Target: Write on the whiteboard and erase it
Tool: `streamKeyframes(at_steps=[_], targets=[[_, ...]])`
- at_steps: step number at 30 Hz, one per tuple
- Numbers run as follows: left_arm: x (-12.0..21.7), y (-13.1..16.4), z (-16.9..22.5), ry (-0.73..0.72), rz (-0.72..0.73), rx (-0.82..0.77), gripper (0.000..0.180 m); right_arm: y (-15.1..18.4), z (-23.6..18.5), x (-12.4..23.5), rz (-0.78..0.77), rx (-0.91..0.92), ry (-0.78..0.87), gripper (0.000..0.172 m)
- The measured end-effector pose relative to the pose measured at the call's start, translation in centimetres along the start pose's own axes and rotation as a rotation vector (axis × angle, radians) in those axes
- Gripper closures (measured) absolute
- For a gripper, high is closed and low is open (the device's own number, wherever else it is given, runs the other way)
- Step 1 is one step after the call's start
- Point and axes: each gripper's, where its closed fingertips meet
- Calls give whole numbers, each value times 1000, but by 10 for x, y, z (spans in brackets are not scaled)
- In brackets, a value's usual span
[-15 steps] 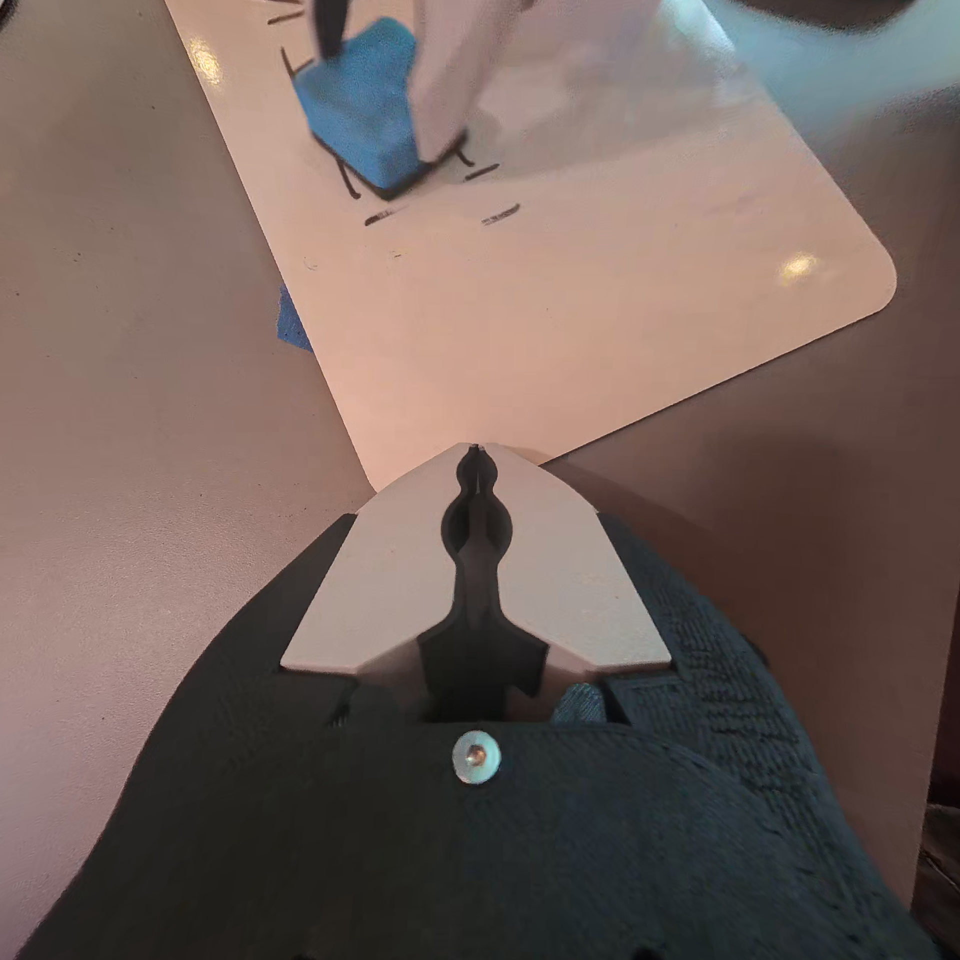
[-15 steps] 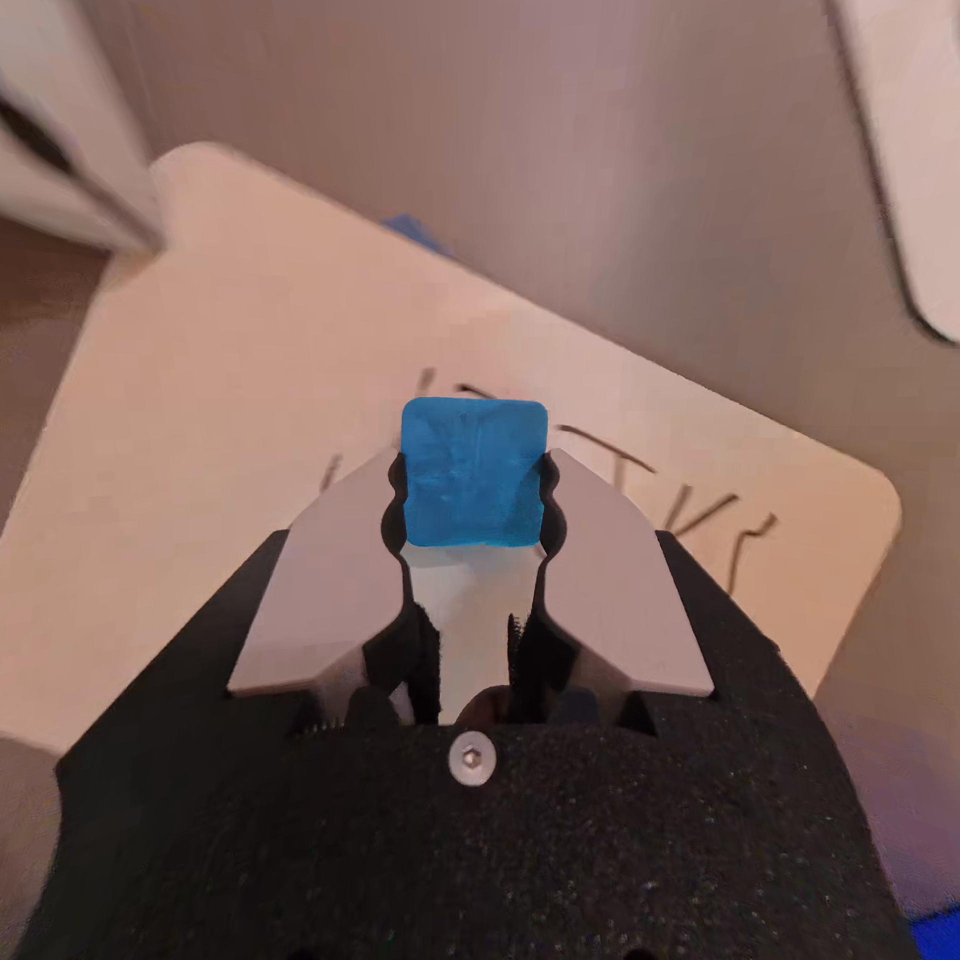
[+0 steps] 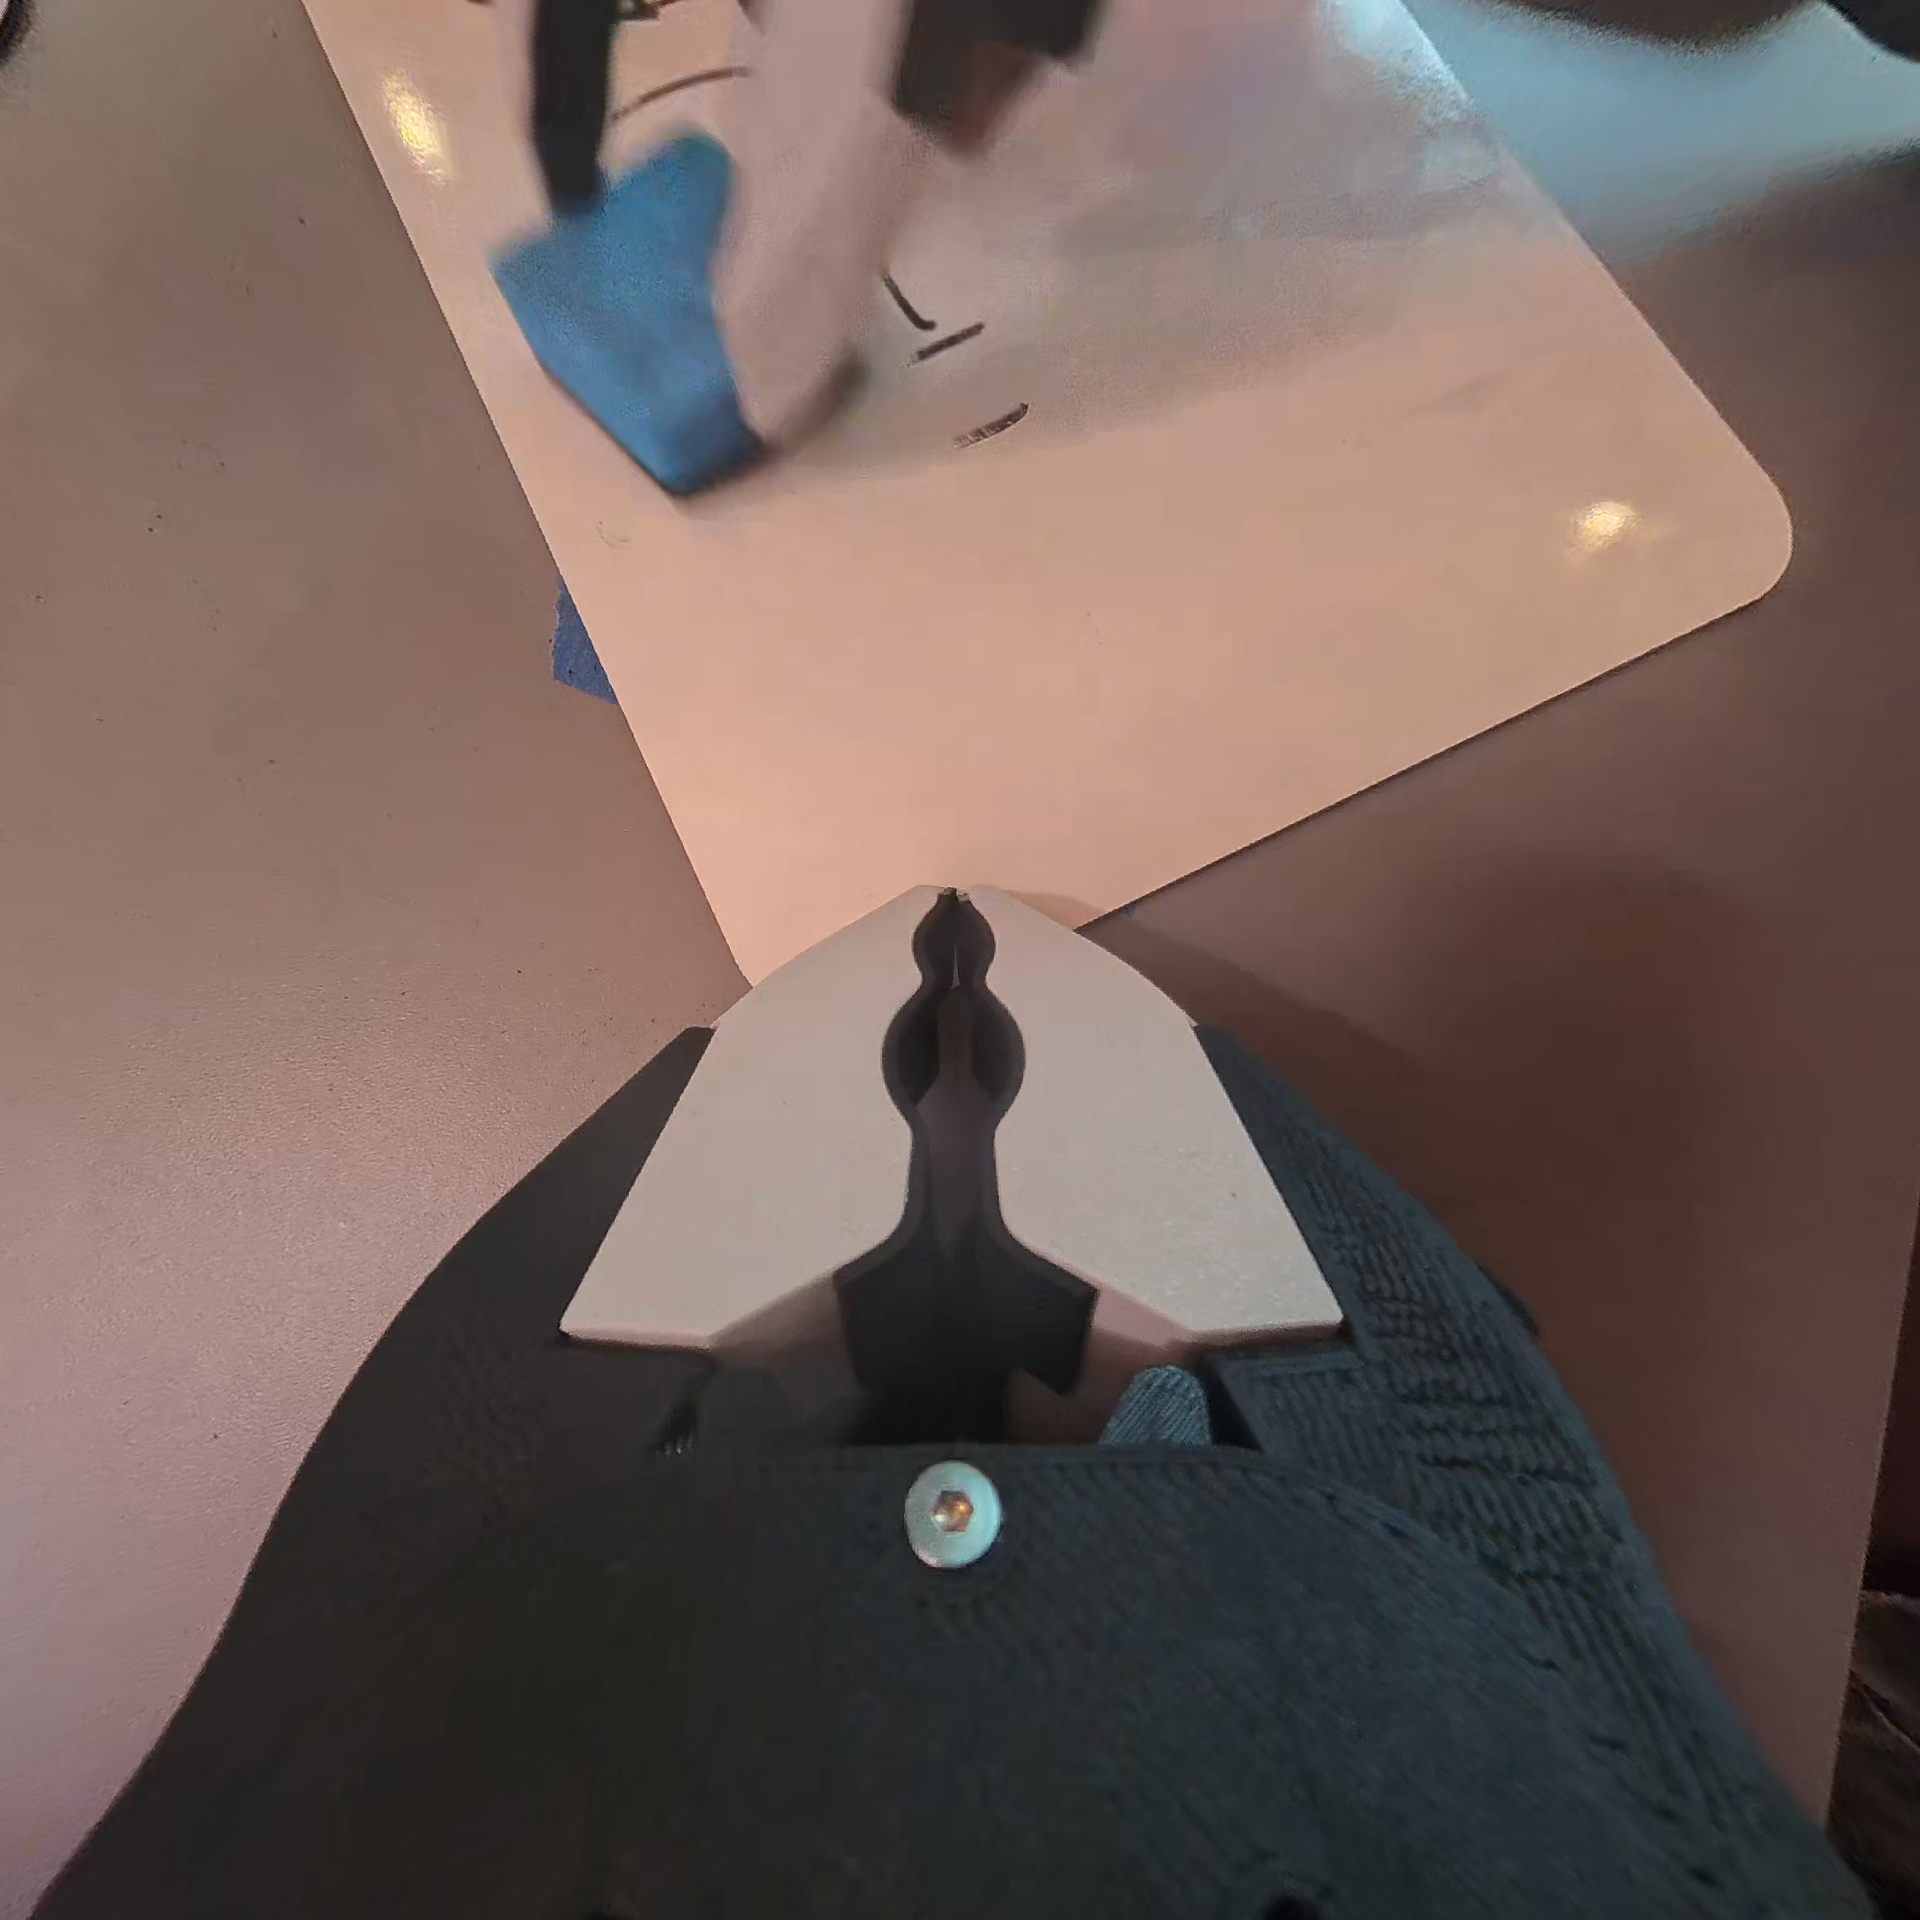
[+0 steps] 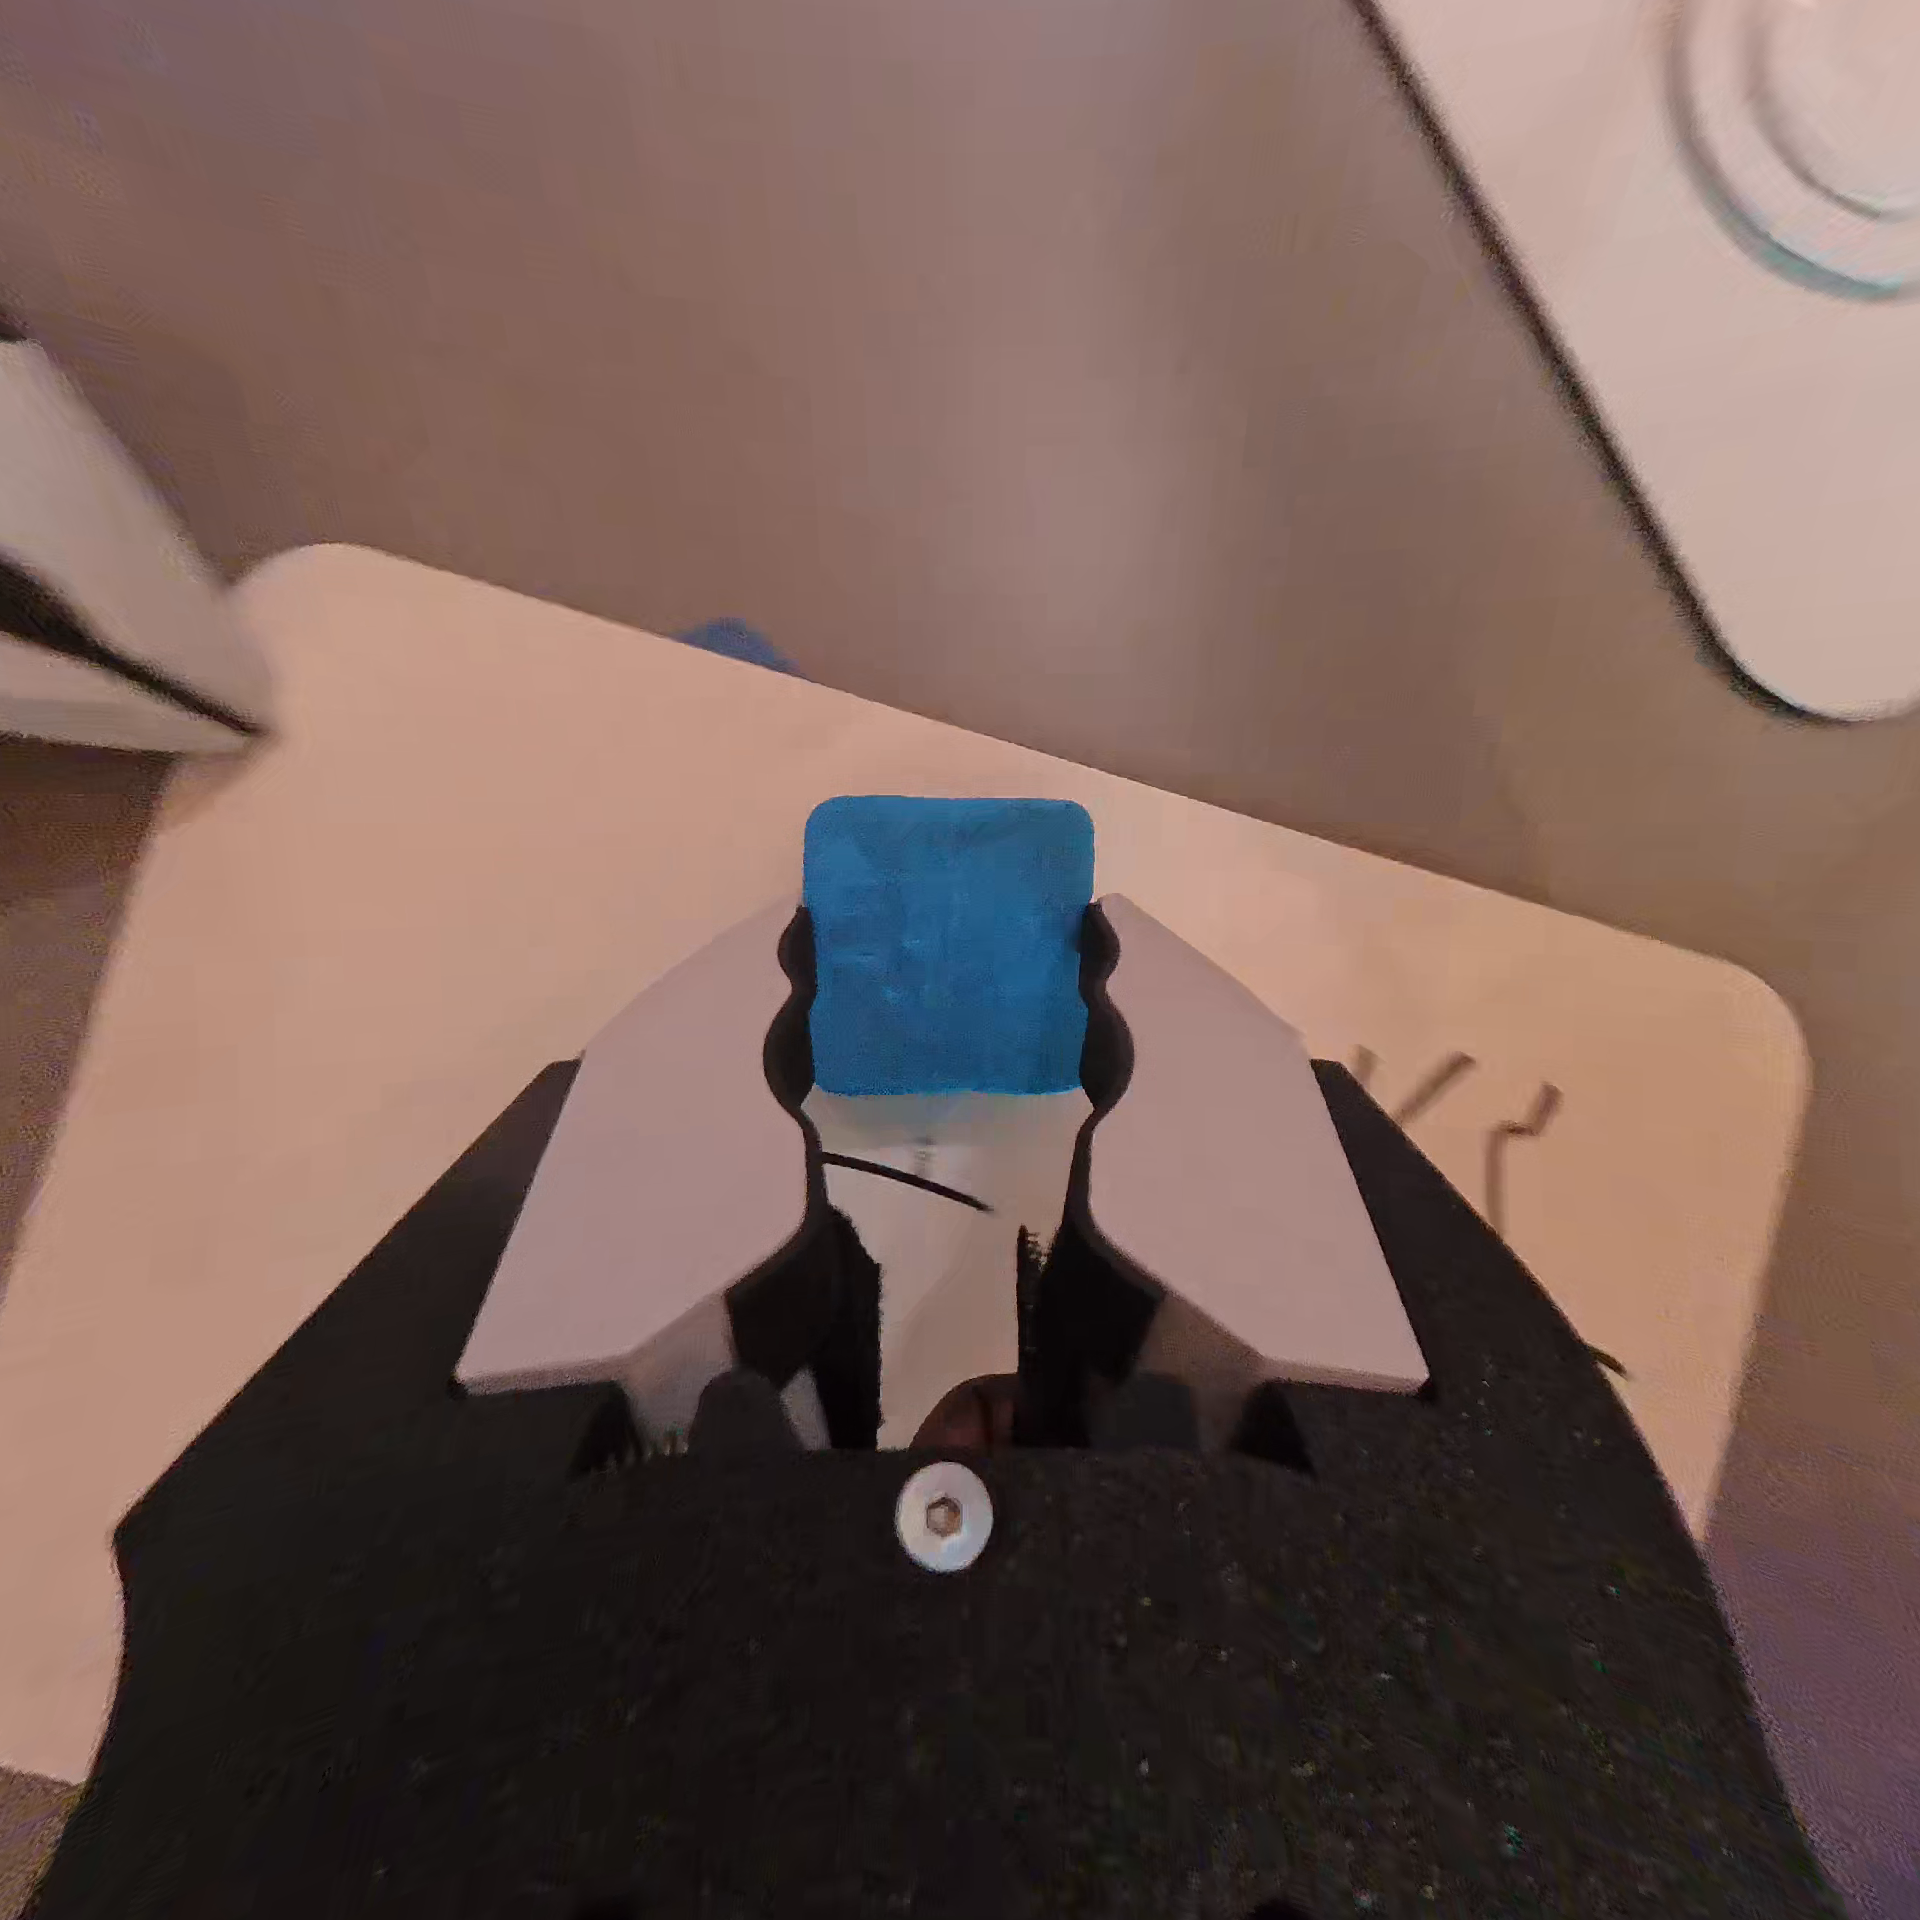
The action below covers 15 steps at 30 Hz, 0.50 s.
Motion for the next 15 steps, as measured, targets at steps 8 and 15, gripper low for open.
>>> streamKeyframes(at_steps=[8,15], targets=[[0,0,0,-8,-1,-7,179,54,68,38,-1,-208,156,122],[1,0,0,-4,-1,-3,179,38,-37,25,16,44,-20,122]])
Point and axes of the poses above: each gripper's, where its closed fingertips meet, x back along the fingers, y out of its underside, z = x × y across the jaws, and after that the axes turned 4 degrees about -y, right-handed
